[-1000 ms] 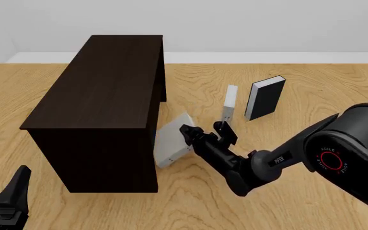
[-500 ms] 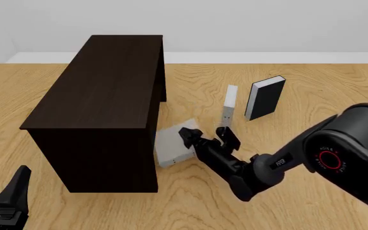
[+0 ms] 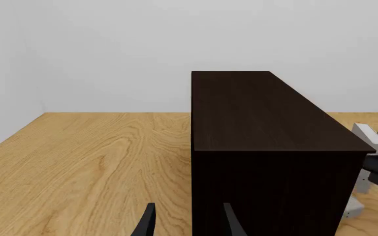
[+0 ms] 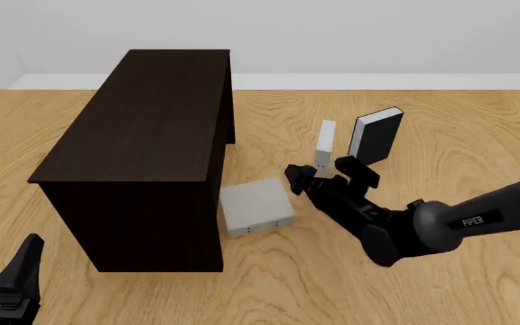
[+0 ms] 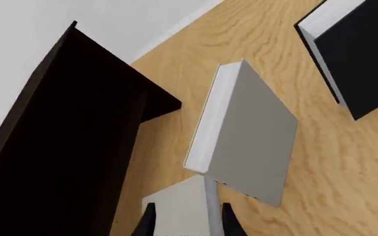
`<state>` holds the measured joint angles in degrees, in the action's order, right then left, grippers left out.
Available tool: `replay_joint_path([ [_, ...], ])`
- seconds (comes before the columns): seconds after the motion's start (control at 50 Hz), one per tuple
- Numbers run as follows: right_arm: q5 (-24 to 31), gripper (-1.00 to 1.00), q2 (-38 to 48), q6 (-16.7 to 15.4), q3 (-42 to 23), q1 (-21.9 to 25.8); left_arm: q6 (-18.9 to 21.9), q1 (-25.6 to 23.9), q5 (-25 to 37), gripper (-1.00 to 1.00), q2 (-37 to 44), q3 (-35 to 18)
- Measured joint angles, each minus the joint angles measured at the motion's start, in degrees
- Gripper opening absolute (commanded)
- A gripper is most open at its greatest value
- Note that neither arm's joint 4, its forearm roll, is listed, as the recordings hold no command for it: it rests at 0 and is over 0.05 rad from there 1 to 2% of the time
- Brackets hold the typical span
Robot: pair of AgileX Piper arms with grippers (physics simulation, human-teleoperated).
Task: Pick up the book on the right and place it under the cabinet shelf.
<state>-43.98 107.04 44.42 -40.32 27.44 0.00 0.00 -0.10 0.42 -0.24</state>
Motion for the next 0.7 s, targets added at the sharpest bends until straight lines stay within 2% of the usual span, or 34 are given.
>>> replay_joint_path([
  [0.12, 1.86, 1.0, -4.44, -2.36, 2.57, -1.77, 0.0, 0.0, 0.0, 1.0, 0.0, 0.0],
  [0.48, 3.72, 1.0, -13.7, -6.66, 9.49, -4.52, 0.0, 0.0, 0.0, 1.0, 0.0, 0.0],
  [0.7, 6.15, 1.0, -19.24, -12.57, 11.69, -5.57, 0.0, 0.0, 0.0, 1.0, 0.0, 0.0],
])
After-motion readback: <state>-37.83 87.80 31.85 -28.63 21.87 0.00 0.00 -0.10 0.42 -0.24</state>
